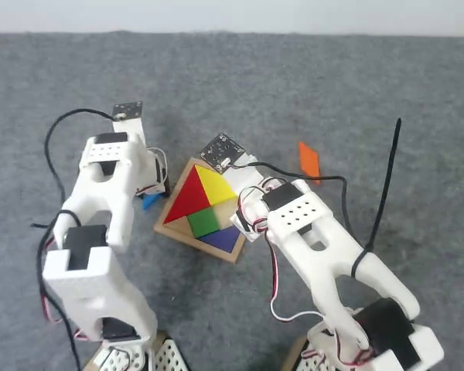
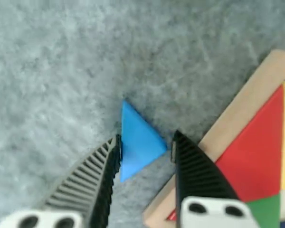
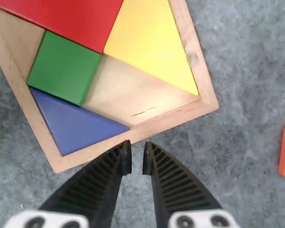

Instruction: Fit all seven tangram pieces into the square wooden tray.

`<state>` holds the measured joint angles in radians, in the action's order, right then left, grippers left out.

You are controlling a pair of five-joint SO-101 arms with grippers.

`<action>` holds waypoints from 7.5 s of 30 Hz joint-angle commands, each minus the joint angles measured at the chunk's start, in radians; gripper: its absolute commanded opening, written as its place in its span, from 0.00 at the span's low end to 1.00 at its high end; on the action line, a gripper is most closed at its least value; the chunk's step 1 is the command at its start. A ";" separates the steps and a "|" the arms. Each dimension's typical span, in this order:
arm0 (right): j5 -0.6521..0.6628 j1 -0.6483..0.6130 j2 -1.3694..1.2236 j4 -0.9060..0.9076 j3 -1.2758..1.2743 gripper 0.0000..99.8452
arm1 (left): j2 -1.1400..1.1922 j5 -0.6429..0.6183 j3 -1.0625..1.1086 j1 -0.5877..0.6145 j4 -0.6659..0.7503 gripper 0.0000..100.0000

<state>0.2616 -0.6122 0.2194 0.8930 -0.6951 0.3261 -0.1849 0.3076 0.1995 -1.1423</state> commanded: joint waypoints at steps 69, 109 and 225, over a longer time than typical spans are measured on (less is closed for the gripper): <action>0.014 0.010 0.065 0.015 0.014 0.05 | 0.044 0.058 -0.113 0.046 -0.046 0.19; 0.020 0.013 0.140 0.018 -0.012 0.05 | -0.020 0.680 -0.332 0.052 -0.227 0.25; -0.315 0.447 0.424 0.022 -0.060 0.05 | -0.222 -0.453 -0.028 -0.528 -0.101 0.02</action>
<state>-0.0437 -0.1550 0.5969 0.9344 -0.7702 0.1634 -0.6252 0.2601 -0.3053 -1.3080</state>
